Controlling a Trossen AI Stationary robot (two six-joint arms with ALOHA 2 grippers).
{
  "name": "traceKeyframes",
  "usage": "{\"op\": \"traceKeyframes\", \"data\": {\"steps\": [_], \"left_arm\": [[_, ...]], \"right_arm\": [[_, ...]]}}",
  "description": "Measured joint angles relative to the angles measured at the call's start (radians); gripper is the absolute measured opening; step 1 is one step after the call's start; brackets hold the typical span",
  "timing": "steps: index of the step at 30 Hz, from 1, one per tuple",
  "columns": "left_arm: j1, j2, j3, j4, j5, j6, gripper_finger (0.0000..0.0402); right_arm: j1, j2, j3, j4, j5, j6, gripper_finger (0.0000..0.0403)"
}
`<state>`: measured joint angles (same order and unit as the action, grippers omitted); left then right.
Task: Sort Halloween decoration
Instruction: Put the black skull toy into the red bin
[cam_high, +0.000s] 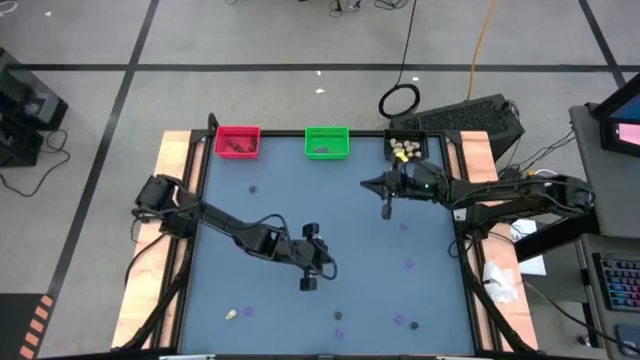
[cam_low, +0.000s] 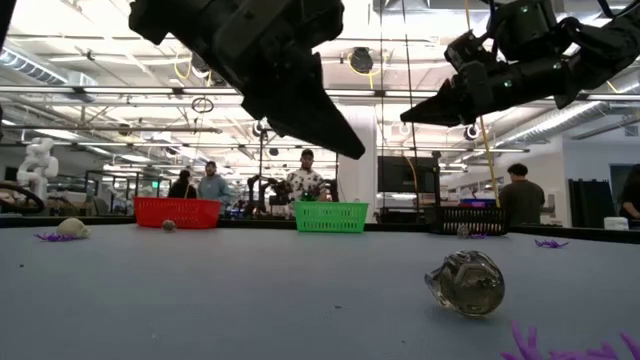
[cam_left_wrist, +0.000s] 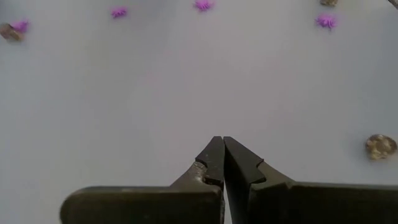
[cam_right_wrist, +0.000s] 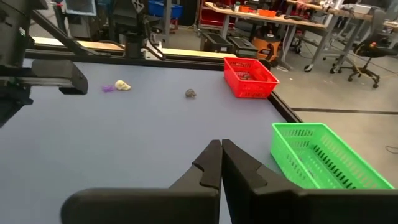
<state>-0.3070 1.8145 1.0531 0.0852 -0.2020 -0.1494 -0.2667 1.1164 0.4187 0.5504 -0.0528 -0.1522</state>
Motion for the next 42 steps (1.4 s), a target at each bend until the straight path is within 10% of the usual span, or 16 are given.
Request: {"op": "traceKeyframes", "data": {"steps": [27, 42], "left_arm": [[-0.128, 0.219, 0.184, 0.008, 0.029, -0.051, 0.0006], [-0.132, 0.230, 0.195, 0.039, 0.106, -0.052, 0.0122]], "right_arm": [[0.085, -0.001, -0.001, 0.025, 0.004, 0.019, 0.0000], [0.085, -0.001, -0.001, 0.025, 0.005, 0.009, 0.0000]]}}
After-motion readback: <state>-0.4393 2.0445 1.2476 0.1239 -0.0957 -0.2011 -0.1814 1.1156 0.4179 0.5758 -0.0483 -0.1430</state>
